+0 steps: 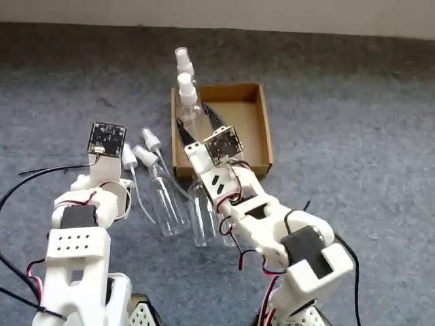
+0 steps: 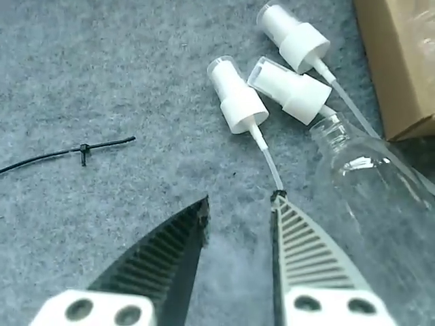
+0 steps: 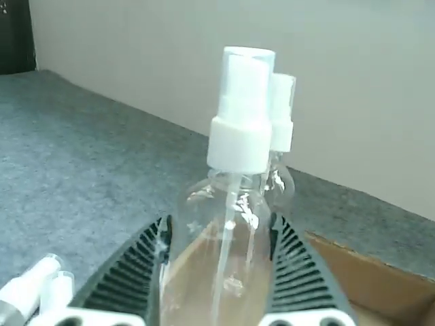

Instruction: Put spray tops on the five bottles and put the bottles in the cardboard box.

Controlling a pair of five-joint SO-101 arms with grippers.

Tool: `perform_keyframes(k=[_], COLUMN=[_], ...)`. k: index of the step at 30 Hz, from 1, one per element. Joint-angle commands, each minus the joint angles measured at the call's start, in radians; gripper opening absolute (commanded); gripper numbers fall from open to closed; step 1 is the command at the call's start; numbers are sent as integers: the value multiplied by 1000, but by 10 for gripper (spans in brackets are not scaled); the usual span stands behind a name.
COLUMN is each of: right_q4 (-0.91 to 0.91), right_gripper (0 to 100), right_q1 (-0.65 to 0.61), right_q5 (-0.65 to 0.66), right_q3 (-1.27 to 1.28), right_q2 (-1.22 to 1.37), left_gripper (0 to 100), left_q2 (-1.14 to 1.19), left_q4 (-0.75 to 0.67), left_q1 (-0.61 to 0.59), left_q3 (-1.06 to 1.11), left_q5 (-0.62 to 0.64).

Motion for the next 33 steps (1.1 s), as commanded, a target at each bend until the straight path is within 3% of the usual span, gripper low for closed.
perform_keyframes(k=[1, 11, 29, 33], right_q4=[-39, -168, -162, -166], right_gripper=[5, 5, 5, 5], right_q1=[-7, -5, 10, 10], right_q5=[8, 9, 11, 87], right_q3=[-99, -157, -239, -239], right_q2=[39, 173, 191, 199], left_gripper=[151, 149, 149, 149], left_q2=[-18, -18, -18, -18], left_q4=[-15, -35, -35, -35], left_q1=[19, 19, 19, 19], left_q3=[-7, -2, -1, -1], left_q5=[8, 6, 6, 6])
